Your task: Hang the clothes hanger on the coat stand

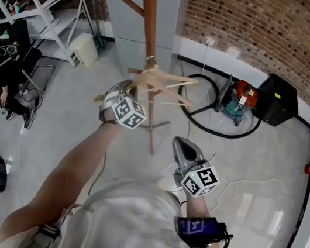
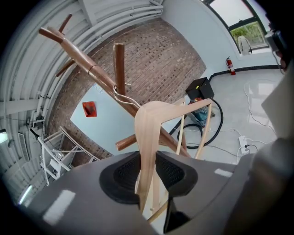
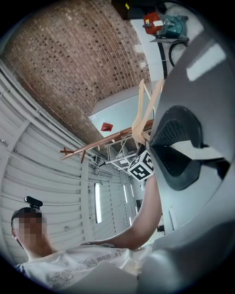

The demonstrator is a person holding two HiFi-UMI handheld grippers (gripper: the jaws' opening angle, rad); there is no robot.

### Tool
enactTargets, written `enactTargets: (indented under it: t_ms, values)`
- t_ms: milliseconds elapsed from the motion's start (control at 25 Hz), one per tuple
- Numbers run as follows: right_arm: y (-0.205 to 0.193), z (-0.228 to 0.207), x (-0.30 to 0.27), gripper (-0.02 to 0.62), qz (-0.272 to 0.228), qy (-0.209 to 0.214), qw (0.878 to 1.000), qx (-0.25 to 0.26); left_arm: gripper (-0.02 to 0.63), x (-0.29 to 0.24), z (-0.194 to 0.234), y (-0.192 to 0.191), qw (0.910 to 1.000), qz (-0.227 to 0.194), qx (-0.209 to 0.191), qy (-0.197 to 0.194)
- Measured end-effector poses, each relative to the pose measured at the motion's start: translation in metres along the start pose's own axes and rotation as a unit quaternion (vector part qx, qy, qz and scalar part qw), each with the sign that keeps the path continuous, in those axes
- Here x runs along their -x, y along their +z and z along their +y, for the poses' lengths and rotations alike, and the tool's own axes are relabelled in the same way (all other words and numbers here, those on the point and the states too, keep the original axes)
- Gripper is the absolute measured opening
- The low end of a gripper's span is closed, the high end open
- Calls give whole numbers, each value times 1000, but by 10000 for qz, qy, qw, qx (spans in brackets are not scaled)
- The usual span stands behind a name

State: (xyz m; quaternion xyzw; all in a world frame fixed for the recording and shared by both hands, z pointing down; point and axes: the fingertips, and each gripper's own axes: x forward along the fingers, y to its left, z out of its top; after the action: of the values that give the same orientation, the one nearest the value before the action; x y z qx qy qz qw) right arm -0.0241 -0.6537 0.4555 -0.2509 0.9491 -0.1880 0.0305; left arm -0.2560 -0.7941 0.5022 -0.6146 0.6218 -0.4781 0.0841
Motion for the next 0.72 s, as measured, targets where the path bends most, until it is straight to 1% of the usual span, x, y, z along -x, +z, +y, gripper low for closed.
enactTargets:
  t_ms: [80,160,240,320,440,600,720]
  values:
    - [4,-6,-3,15,-1,-35,10000,57,107,-11,5,-6,10000,-5,-72,-65]
    - [15,-17,-15,15,-30,44,9998,215,109,-18,22,-9,10000,-7,-60,55]
    - [21,-24,-20,15,-94,135,9993,328,117,-15,34,-11,9998,-7,34,192]
    - [23,-28,-16,14,-184,151,9991,363,141,-10,31,-9,9997,-70,92,224]
    - [23,-31,-8,14,-181,63,9993,336,163,-4,22,-2,9996,-176,132,159]
    - [22,-33,-9,14,-158,3,9994,310,175,3,21,3,9992,-331,180,123]
    - [23,-34,-2,14,-179,-65,9994,285,175,18,17,7,9983,-467,339,96]
